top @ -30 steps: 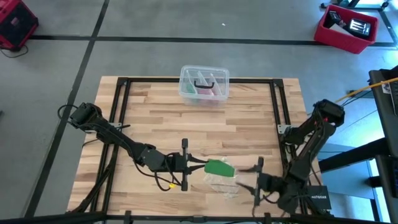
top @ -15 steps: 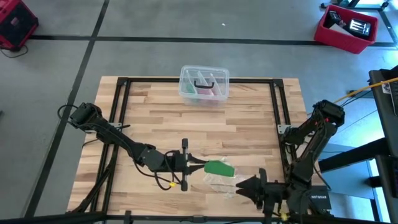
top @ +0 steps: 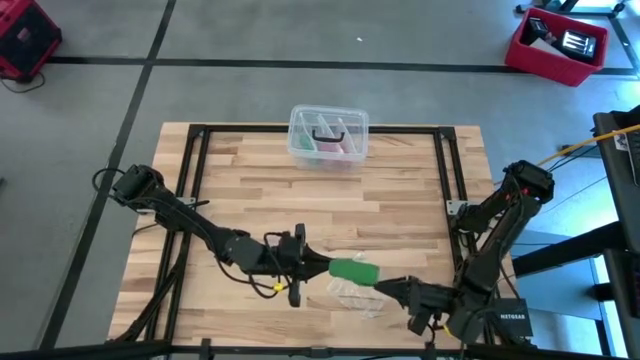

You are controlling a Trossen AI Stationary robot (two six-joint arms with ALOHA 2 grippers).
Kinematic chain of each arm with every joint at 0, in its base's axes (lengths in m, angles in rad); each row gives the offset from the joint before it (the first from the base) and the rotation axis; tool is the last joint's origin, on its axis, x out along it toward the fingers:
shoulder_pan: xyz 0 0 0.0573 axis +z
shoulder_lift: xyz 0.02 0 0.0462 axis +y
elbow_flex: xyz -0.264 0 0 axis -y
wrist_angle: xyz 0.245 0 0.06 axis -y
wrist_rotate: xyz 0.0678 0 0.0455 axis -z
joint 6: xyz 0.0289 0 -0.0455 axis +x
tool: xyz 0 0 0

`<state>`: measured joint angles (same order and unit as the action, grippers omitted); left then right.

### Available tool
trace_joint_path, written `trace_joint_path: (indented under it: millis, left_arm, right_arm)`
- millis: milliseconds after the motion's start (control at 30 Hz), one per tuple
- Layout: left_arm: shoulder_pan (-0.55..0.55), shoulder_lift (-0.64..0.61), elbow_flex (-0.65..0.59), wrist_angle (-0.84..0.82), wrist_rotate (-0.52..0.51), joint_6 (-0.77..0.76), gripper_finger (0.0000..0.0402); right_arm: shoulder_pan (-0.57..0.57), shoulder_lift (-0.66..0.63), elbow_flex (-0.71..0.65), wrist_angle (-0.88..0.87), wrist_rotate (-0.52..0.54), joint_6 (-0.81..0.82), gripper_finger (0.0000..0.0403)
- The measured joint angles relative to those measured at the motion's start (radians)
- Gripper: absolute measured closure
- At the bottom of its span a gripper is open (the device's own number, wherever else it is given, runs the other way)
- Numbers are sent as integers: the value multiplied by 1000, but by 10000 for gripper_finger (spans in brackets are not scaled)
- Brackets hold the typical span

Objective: Roll bandage
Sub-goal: Roll the green bandage

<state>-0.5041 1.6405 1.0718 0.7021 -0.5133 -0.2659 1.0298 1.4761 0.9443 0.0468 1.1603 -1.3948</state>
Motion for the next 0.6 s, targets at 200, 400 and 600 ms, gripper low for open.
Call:
trace_joint_path:
  millis: [200,400,600]
  left_arm:
    - [-13,0,0,-1,-2,-22,391]
    - [-19,0,0,-1,-2,-70,391]
    - [-27,0,0,-1,0,-76,391]
  right_arm:
    - [-5,0,0,-22,18,3,231]
    - [-19,0,0,-25,-3,-53,231]
    - [-32,0,0,-38,-32,-95,231]
